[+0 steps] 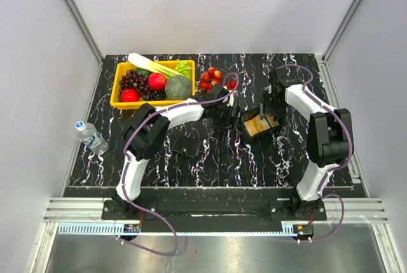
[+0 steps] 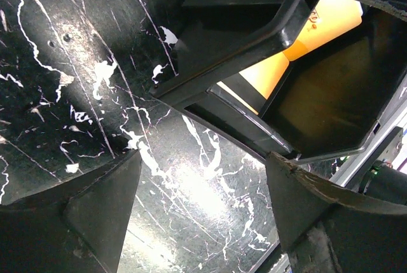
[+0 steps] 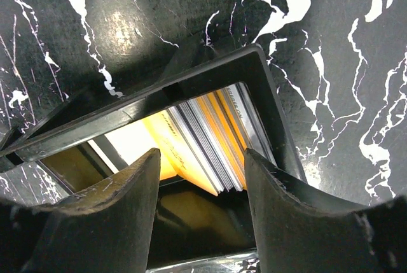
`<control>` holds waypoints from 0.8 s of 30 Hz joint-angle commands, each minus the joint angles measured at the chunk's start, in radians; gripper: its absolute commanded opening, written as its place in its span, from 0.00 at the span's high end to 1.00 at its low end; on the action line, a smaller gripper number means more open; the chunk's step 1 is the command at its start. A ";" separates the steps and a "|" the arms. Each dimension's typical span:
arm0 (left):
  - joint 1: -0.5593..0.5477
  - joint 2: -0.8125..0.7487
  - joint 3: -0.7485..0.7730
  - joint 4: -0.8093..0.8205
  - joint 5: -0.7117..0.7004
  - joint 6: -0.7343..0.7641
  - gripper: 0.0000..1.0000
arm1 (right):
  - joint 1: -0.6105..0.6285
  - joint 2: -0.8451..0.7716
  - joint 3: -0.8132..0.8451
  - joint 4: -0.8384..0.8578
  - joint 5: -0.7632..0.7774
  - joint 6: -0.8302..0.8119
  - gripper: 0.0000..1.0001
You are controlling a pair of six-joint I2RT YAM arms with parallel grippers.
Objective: Put the credit cards into the card holder
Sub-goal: Pick up the credit card from the storage box.
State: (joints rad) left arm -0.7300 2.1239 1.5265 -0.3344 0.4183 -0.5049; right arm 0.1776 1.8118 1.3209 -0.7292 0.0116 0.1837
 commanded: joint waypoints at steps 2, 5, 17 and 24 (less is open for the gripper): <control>0.004 0.018 0.046 0.026 0.042 -0.006 0.19 | 0.006 -0.026 0.017 0.042 -0.070 -0.010 0.40; 0.006 0.021 0.050 0.026 0.048 -0.006 0.21 | 0.017 -0.008 0.009 0.040 -0.033 0.002 0.41; 0.011 0.010 0.049 0.018 0.037 0.009 0.24 | 0.135 0.018 -0.049 0.096 0.332 -0.006 0.32; 0.017 0.005 0.038 0.017 0.036 0.014 0.25 | 0.143 0.052 -0.066 0.109 0.352 0.003 0.38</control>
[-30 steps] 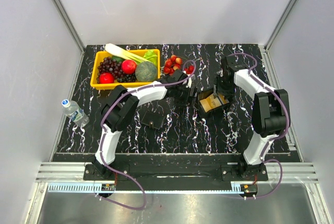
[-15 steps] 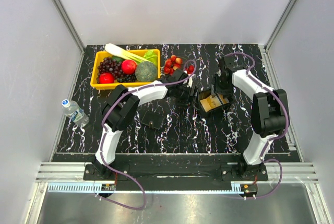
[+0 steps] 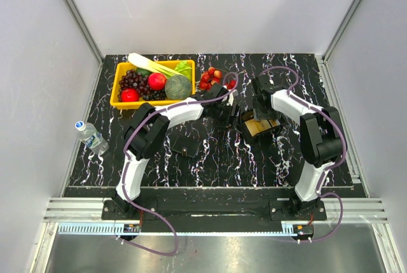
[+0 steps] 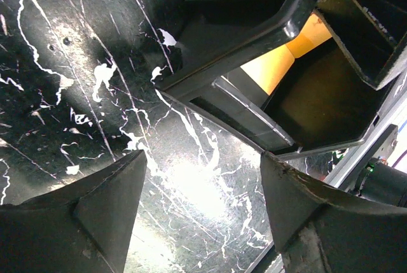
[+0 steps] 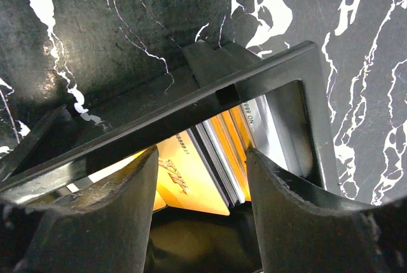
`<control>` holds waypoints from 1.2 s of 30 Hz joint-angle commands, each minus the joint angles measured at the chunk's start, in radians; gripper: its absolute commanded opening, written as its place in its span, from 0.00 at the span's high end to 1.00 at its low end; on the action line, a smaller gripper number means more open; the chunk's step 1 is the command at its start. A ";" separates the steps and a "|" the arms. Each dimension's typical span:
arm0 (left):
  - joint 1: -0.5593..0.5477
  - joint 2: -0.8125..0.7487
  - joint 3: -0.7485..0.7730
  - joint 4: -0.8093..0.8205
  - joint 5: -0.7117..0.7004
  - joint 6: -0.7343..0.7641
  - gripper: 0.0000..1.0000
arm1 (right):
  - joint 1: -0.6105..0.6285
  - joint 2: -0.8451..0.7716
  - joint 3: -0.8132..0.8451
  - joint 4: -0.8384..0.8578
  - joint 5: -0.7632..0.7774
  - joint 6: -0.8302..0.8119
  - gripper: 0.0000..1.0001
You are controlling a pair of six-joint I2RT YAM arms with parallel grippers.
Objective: Put the credit cards into the card holder
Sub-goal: Pick up the credit card from the storage box.
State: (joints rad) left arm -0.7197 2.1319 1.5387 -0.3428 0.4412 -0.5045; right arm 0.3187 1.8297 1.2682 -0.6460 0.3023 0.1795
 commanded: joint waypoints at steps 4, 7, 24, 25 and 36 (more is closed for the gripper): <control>0.008 -0.006 0.021 0.027 0.016 0.012 0.25 | 0.010 0.046 -0.010 0.026 0.060 0.018 0.48; 0.008 -0.004 0.020 0.025 0.016 0.011 0.25 | 0.011 0.034 -0.009 0.028 0.052 0.018 0.57; 0.011 0.002 0.021 0.025 0.028 0.009 0.26 | 0.013 -0.030 0.010 0.028 0.020 0.014 0.98; 0.009 0.002 0.021 0.027 0.027 0.009 0.27 | 0.011 -0.035 0.011 0.028 0.018 0.014 0.98; 0.011 0.002 0.021 0.025 0.028 0.007 0.27 | 0.011 -0.098 0.019 0.031 -0.034 -0.008 1.00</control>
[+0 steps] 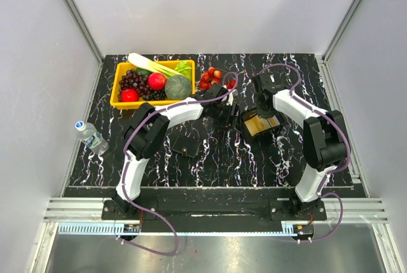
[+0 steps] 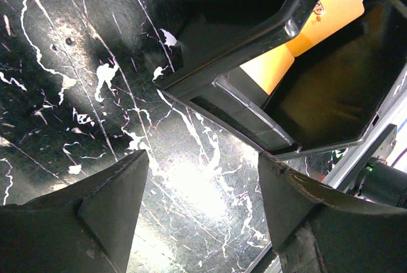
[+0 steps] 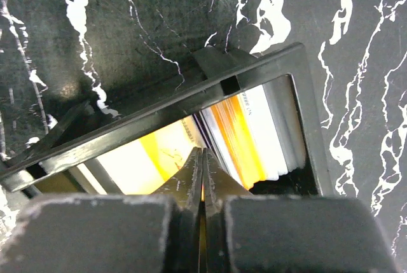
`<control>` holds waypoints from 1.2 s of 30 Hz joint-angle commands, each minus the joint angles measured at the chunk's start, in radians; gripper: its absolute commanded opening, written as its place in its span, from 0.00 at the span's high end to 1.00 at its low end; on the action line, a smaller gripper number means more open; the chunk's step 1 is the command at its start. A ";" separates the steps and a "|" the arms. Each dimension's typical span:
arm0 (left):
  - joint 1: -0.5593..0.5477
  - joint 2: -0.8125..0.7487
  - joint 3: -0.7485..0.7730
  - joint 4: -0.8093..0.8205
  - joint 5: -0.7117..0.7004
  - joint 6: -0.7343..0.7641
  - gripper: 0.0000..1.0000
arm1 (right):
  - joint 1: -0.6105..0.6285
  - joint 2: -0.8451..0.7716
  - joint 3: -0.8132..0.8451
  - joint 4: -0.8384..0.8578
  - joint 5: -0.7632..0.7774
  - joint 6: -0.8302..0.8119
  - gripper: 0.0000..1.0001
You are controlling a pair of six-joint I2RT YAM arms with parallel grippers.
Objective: Put the credit cards into the card holder
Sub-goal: Pick up the credit card from the storage box.
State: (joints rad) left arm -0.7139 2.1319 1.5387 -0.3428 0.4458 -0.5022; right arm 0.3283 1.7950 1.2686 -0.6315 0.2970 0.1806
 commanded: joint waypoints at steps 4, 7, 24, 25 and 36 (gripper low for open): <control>0.004 0.000 0.021 0.025 0.024 0.007 0.27 | 0.002 -0.062 0.017 0.021 -0.045 -0.013 1.00; 0.004 0.000 0.021 0.025 0.025 0.005 0.27 | 0.002 -0.048 0.015 0.019 -0.052 -0.006 1.00; 0.007 -0.007 0.017 0.028 0.027 0.005 0.27 | 0.009 0.047 0.020 0.019 0.007 -0.036 0.42; 0.004 -0.009 0.015 0.030 0.028 0.005 0.27 | 0.011 0.052 0.020 0.019 0.014 -0.038 0.42; 0.007 -0.009 0.012 0.030 0.030 0.007 0.27 | 0.023 0.049 0.023 0.012 0.067 -0.026 0.91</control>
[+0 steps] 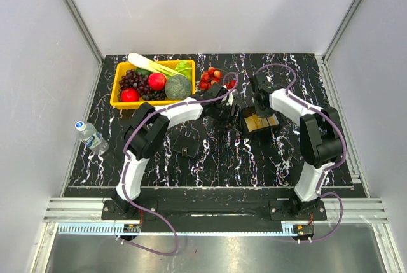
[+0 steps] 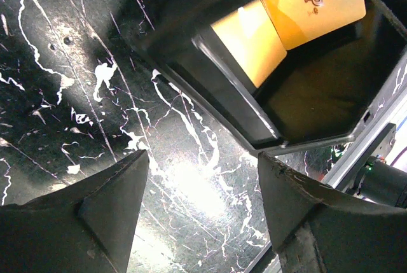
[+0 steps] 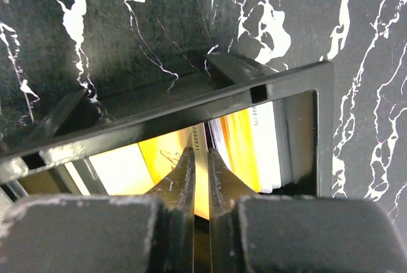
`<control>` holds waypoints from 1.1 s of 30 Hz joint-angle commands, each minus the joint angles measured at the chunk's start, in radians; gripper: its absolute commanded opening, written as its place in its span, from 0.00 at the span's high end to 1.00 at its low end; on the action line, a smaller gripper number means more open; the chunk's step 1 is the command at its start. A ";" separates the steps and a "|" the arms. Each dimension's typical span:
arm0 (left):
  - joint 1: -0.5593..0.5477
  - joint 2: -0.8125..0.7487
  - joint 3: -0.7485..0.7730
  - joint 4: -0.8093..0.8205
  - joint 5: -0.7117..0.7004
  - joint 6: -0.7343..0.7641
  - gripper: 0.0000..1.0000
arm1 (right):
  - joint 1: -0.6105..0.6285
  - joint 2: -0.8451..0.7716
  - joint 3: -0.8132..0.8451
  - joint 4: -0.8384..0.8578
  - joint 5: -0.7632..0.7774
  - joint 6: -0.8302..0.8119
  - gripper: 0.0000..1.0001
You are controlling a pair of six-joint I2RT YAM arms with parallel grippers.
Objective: Put the credit cards into the card holder
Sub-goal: Pick up the credit card from the storage box.
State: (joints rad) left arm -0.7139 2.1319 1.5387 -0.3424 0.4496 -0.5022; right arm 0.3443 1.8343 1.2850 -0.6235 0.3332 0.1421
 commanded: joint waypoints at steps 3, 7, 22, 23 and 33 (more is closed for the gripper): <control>0.007 -0.009 0.009 0.029 0.027 0.007 0.27 | 0.007 0.000 0.010 0.001 0.026 0.019 0.95; 0.005 -0.010 0.005 0.029 0.026 0.007 0.27 | 0.009 -0.033 0.027 -0.016 -0.017 0.017 1.00; 0.011 -0.018 0.006 0.034 0.023 0.005 0.28 | 0.024 -0.053 0.042 -0.016 -0.210 0.001 1.00; 0.013 -0.018 0.003 0.034 0.020 0.008 0.27 | 0.024 -0.046 0.040 -0.016 -0.220 -0.001 1.00; 0.014 -0.023 -0.003 0.034 0.017 0.007 0.28 | 0.024 0.019 0.062 -0.044 -0.194 0.013 0.87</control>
State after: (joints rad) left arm -0.7063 2.1319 1.5383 -0.3424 0.4500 -0.5022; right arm 0.3626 1.8259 1.3167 -0.6334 0.1192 0.1474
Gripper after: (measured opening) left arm 0.727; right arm 0.125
